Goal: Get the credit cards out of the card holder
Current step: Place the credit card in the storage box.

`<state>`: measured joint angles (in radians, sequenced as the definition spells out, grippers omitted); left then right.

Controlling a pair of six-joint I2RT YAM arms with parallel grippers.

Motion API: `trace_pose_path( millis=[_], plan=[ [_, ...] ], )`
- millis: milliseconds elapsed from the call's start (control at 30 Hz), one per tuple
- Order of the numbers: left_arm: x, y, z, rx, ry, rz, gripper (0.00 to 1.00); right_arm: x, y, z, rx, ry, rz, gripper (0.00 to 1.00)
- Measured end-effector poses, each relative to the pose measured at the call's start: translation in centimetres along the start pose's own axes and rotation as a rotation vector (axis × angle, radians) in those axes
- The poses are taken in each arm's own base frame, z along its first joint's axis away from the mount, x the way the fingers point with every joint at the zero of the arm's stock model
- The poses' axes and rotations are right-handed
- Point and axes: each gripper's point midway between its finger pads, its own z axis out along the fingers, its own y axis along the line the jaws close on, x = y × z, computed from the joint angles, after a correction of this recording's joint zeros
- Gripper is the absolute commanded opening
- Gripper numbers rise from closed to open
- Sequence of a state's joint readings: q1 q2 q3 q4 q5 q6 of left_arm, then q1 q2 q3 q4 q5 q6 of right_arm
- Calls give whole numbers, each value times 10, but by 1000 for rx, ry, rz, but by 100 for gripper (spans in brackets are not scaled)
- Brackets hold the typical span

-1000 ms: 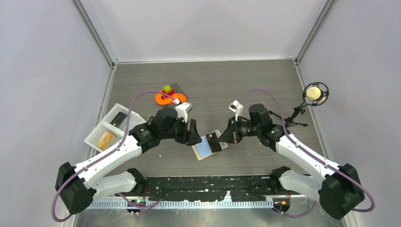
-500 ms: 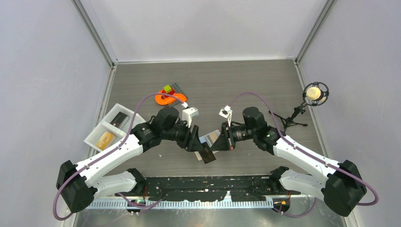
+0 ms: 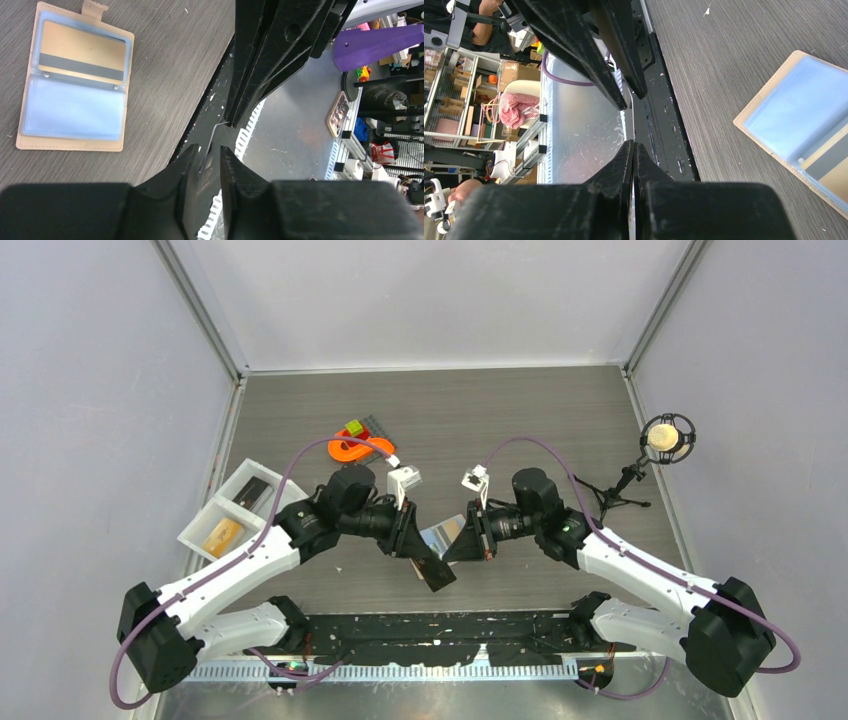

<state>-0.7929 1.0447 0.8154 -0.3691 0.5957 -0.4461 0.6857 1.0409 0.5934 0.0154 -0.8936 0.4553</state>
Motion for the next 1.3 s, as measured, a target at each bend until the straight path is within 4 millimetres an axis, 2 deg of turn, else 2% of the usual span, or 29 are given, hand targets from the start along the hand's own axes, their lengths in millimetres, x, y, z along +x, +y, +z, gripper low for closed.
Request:
trace_pose_path(
  millis=[100, 167, 200, 267, 300, 333, 367, 400, 433, 533, 600, 633, 667, 800, 933, 1033, 1133, 1233, 1300],
  plan=[
    [1, -1, 0, 7, 2, -4, 0, 1, 0, 0, -2, 2, 1, 5],
    [1, -4, 0, 25, 2, -9, 0, 1, -1, 0, 3, 1, 2, 6],
    [0, -5, 0, 28, 1, -6, 0, 2, -2, 0, 4, 3, 3, 10],
    [1, -5, 0, 28, 1, -10, 0, 2, -2, 1, 5, 4, 4, 24],
    [0, -5, 0, 27, 0, -11, 0, 1, -3, 1, 11, 1, 7, 35],
    [0, -4, 0, 20, -3, -11, 0, 1, -5, 1, 20, -3, 10, 40],
    [-1, -1, -1, 3, -12, -9, 0, -1, -7, 1, 30, -9, 9, 53],
    [-3, 3, -2, -24, -23, -11, 0, -1, -7, 1, 39, -14, 14, 61],
    [-4, 7, -3, -50, -33, -13, 0, -3, -9, 0, 55, -24, 9, 74],
    [-11, 31, -14, -179, -82, -40, 0, -7, -7, -7, 98, -56, -3, 88],
    [-19, 54, -26, -289, -136, -75, 0, -14, -2, -14, 124, -88, -28, 96],
    [-24, 67, -34, -349, -168, -97, 0, -18, 1, -17, 134, -102, -40, 100],
    [-29, 80, -43, -405, -200, -122, 0, -22, 4, -20, 143, -121, -54, 97],
    [-48, 127, -89, -608, -355, -231, 0, -36, 12, -30, 174, -188, -96, 95],
    [-59, 176, -153, -833, -541, -364, 0, -38, 8, -33, 206, -205, -88, 95],
    [-56, 205, -202, -985, -671, -478, 0, -37, 5, -33, 220, -206, -75, 95],
    [-46, 228, -262, -1126, -856, -633, 0, -36, 5, -33, 221, -206, -67, 95],
    [-37, 241, -301, -1195, -1015, -720, 0, -36, 5, -32, 218, -206, -60, 95],
    [-28, 249, -316, -1230, -1082, -773, 0, -36, 5, -32, 218, -206, -59, 95]
  ],
)
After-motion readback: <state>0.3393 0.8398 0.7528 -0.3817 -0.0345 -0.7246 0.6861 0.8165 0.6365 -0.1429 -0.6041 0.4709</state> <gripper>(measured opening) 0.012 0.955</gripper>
